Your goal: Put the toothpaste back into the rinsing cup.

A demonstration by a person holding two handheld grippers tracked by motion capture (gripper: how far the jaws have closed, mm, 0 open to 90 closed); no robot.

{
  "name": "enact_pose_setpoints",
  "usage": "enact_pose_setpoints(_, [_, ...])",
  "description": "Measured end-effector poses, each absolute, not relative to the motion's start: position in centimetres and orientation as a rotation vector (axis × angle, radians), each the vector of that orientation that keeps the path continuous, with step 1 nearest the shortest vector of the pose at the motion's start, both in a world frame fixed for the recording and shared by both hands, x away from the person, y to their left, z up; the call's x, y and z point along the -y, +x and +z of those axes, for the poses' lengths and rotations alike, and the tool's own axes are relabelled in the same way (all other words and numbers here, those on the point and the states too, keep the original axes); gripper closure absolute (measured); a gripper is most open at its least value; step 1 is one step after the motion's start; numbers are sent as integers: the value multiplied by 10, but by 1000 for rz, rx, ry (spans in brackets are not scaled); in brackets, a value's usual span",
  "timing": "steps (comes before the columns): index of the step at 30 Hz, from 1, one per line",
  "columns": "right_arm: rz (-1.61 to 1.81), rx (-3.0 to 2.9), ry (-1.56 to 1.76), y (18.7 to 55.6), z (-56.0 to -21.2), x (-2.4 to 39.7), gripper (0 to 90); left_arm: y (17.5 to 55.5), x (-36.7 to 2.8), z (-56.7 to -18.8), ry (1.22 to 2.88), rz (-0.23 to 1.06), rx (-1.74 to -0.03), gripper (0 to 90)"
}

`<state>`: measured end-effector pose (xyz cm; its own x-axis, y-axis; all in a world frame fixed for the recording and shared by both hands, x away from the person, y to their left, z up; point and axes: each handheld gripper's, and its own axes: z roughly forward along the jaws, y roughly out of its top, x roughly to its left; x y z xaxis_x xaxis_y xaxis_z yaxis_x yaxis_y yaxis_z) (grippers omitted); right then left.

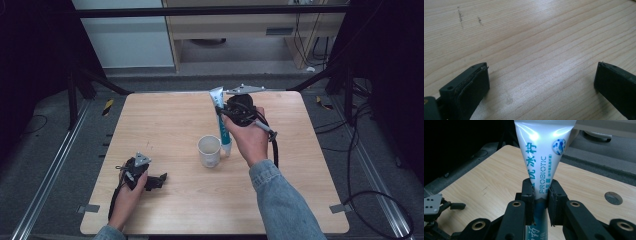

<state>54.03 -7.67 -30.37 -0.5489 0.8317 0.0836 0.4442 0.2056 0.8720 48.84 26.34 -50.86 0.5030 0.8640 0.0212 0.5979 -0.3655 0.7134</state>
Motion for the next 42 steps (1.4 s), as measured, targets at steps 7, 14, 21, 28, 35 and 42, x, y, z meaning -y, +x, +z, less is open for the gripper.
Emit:
enact_pose_setpoints(7, [1310, -2058, 1182, 542, -304, 75, 773, 488, -263, -509, 2095, 527, -1193, 0])
enact_pose_setpoints(14, [1324, -2046, 1170, 543, -307, 71, 774, 488, -263, -509, 2096, 527, -1192, 0])
enact_pose_setpoints(21, [1347, -2027, 1174, 544, -307, 70, 774, 488, -263, -509, 2096, 527, -1192, 0])
enact_pose_setpoints(28, [1358, -2019, 1163, 544, -308, 66, 774, 488, -263, -509, 2096, 527, -1192, 0])
enact_pose_setpoints(35, [1367, -2016, 1150, 543, -311, 62, 774, 488, -263, -509, 2096, 527, -1192, 0])
enact_pose_setpoints(42, [1388, -1997, 1146, 542, -316, 60, 774, 488, -264, -508, 2101, 526, -1190, 0])
